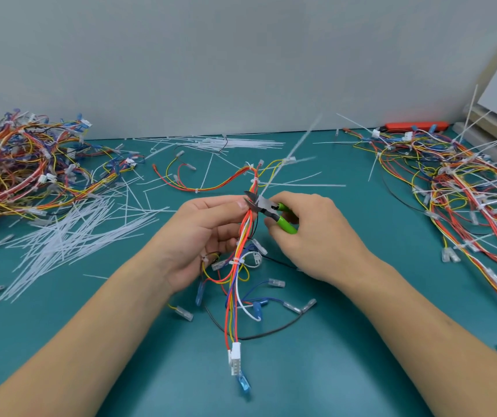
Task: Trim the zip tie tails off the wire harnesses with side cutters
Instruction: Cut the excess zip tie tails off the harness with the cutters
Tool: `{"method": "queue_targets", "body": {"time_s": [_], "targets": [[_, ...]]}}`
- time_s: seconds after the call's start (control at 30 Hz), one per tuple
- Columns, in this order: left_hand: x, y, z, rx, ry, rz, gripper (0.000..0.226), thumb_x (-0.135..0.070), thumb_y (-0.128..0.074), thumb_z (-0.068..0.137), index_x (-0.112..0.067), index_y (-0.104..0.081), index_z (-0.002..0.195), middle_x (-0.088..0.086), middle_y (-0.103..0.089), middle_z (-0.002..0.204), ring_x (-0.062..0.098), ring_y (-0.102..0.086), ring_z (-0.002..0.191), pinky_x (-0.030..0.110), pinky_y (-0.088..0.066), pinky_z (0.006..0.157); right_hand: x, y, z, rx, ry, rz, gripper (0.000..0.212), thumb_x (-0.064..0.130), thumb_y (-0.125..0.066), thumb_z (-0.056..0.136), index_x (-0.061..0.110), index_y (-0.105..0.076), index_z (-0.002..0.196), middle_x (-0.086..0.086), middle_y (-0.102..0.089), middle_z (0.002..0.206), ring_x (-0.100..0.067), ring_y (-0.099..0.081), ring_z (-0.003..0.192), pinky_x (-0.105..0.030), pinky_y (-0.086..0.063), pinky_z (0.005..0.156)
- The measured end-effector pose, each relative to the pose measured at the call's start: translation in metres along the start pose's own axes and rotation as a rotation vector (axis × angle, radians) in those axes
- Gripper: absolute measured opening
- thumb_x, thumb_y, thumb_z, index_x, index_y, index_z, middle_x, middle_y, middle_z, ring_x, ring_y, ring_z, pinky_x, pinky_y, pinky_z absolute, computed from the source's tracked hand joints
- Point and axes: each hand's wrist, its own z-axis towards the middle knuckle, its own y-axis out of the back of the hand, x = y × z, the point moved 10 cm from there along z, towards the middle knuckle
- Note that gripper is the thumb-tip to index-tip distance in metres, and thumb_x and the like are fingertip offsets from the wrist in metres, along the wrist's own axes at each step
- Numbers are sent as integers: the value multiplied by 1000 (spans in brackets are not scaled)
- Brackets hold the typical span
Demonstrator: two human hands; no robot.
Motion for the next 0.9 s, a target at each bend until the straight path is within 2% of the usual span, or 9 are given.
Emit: {"method": "queue_targets", "body": {"time_s": [0.13, 0.3, 0.37, 0.47, 0.57, 0.67, 0.73, 0.8, 0.9], "targets": [[1, -2, 0, 30, 3, 24, 27, -33, -75, 71, -21, -84, 94, 1, -72, 84, 7, -63, 61, 18, -50, 54, -1, -1, 1, 23, 0, -5, 15, 27, -63, 92, 32, -67, 105, 11, -68, 90, -23, -60, 95, -46, -51, 89], [1, -2, 1, 35, 4, 32, 30, -36, -77, 69, -21, -83, 95, 1, -71, 85, 7, -62, 61, 18, -48, 54, -2, -1, 1, 1, 2, 9, 10, 27, -63, 93, 31, -68, 101, 11, -66, 83, -24, -59, 89, -45, -52, 84], [2, -2, 1, 32, 6, 28, 29, -35, -78, 69, -20, -83, 93, 1, -71, 85, 7, -62, 60, 18, -47, 52, -2, -1, 1, -6, -1, 17, 3, 29, -63, 94, 32, -65, 94, 11, -63, 76, -23, -57, 83, -45, -52, 81], [1, -2, 1, 38, 3, 12, 22, -30, -75, 74, -19, -83, 91, 1, -70, 83, 7, -60, 57, 16, -46, 48, -6, 0, 0, -22, -37, 25, 22, 33, -64, 95, 36, -54, 76, 10, -53, 63, -22, -50, 70, -40, -49, 67], [0, -2, 2, 36, -5, 10, 20, -29, -74, 75, -18, -82, 90, 2, -69, 84, 8, -59, 57, 18, -45, 51, -8, 2, 0, -31, -65, -13, 28, 38, -64, 95, 27, -53, 71, 4, -49, 59, -25, -46, 64, -39, -43, 57], [0, 0, 2, 22, -1, -5, 19, -28, -74, 76, -19, -82, 90, 1, -71, 84, 7, -60, 57, 18, -42, 50, -6, 5, 2, -27, -83, -85, 32, 40, -66, 94, 38, -52, 65, 3, -48, 57, -25, -47, 62, -35, -38, 51], [0, -1, 1, 27, -2, -9, 18, -27, -72, 78, -19, -82, 90, 0, -71, 83, 7, -60, 57, 17, -43, 49, -7, 5, 2, -32, -87, -89, 34, 37, -66, 94, 39, -51, 63, 2, -47, 57, -26, -46, 63, -35, -38, 51], [1, -2, 1, 21, -1, -9, 17, -27, -72, 80, -19, -83, 91, 0, -71, 83, 7, -59, 57, 18, -43, 50, -7, 3, 1, -36, -75, -57, 32, 36, -66, 95, 30, -52, 67, 1, -46, 56, -28, -46, 64, -38, -41, 55], [3, 1, 2, -6, 6, -8, 17, -26, -72, 80, -18, -83, 90, 0, -71, 82, 7, -60, 57, 18, -43, 50, -3, 2, -1, -41, -45, -29, 17, 35, -65, 95, 27, -60, 81, 7, -52, 60, -25, -51, 69, -38, -47, 64]]}}
